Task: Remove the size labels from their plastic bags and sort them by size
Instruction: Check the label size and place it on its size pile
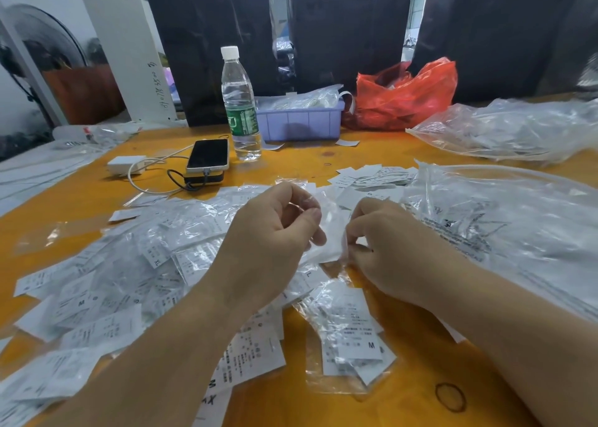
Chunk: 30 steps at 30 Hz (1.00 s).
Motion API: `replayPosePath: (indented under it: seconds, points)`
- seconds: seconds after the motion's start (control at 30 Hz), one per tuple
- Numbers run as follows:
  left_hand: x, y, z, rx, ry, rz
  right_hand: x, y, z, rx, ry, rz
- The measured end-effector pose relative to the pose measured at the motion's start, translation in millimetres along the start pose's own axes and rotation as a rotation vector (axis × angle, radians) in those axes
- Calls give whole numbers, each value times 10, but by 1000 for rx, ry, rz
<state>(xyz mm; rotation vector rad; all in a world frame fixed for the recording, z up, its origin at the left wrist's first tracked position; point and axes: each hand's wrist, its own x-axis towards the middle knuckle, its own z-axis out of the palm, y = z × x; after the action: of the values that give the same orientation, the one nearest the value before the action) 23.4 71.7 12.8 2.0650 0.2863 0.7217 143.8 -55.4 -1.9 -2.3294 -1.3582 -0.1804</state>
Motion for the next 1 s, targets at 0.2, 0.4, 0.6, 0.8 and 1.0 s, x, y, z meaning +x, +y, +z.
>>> replayPosePath:
  seconds: [0.2,0.4,0.6,0.8,1.0]
  points:
    - [1,-8,-2,13,12,17,11,-16,-51,110,118,-84]
    - [-4,-13,23,24,14,29,-8,-8,20,-78,-195,15]
    - [-6,6,0,51,30,10,2,-40,-13,-38,-113,-45]
    - [8,-17,-12,64,39,23,22,1,-44,125,101,-34]
    - [7,-37,-7,86,39,11,4,40,-78,228,247,-22]
